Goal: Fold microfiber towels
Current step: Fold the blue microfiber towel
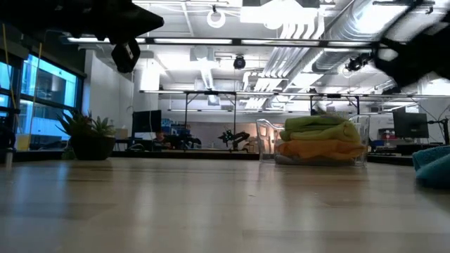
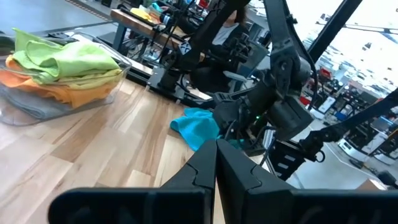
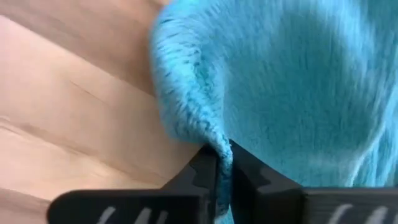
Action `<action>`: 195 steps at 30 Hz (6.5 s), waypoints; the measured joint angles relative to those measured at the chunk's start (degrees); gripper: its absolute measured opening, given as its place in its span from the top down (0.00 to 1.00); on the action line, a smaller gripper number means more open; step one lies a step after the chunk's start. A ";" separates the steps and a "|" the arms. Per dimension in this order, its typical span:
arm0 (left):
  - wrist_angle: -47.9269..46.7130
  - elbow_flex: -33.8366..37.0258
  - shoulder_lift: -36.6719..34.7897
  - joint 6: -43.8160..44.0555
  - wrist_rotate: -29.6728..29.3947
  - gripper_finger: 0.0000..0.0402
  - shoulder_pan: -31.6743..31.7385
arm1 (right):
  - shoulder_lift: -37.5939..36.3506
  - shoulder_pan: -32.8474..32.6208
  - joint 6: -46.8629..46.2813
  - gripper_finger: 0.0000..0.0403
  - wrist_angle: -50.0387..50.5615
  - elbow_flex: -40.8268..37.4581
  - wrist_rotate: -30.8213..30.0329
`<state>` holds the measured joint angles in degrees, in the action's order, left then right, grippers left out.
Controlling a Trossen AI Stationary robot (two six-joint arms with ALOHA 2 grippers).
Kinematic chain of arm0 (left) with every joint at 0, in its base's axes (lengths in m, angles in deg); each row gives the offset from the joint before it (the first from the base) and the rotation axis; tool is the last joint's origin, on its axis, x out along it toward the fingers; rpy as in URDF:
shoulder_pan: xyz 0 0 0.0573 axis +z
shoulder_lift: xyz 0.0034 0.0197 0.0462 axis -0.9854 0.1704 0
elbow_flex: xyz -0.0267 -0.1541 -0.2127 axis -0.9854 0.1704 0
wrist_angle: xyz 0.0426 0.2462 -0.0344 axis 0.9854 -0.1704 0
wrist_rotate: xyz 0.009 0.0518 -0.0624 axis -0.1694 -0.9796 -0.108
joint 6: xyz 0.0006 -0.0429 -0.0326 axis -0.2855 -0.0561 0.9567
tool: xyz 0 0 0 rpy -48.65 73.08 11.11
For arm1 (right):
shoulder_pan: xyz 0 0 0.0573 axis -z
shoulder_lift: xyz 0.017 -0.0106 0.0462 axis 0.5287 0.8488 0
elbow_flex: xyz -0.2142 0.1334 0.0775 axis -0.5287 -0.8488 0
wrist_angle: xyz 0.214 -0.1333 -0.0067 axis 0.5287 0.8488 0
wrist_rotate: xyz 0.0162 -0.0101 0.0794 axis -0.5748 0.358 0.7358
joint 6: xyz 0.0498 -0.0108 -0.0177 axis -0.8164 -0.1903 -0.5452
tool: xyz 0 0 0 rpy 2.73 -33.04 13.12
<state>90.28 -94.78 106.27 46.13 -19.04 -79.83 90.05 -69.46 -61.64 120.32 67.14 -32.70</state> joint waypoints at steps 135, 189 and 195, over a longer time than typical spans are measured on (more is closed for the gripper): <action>-10.05 -15.21 23.90 -34.71 -37.72 0.41 -18.30 | -8.41 31.46 25.46 1.00 -63.41 0.00 5.47; -7.69 -15.21 24.46 -41.95 -42.47 0.54 -19.02 | -8.41 31.48 24.40 1.00 -63.59 0.00 5.49; -7.67 -15.21 24.46 -42.37 -46.06 0.53 -18.10 | -8.41 31.48 24.40 1.00 -63.59 0.00 5.49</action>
<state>82.61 -110.00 130.72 3.75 -65.09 -97.94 81.64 -37.98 -37.23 56.73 67.14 -27.21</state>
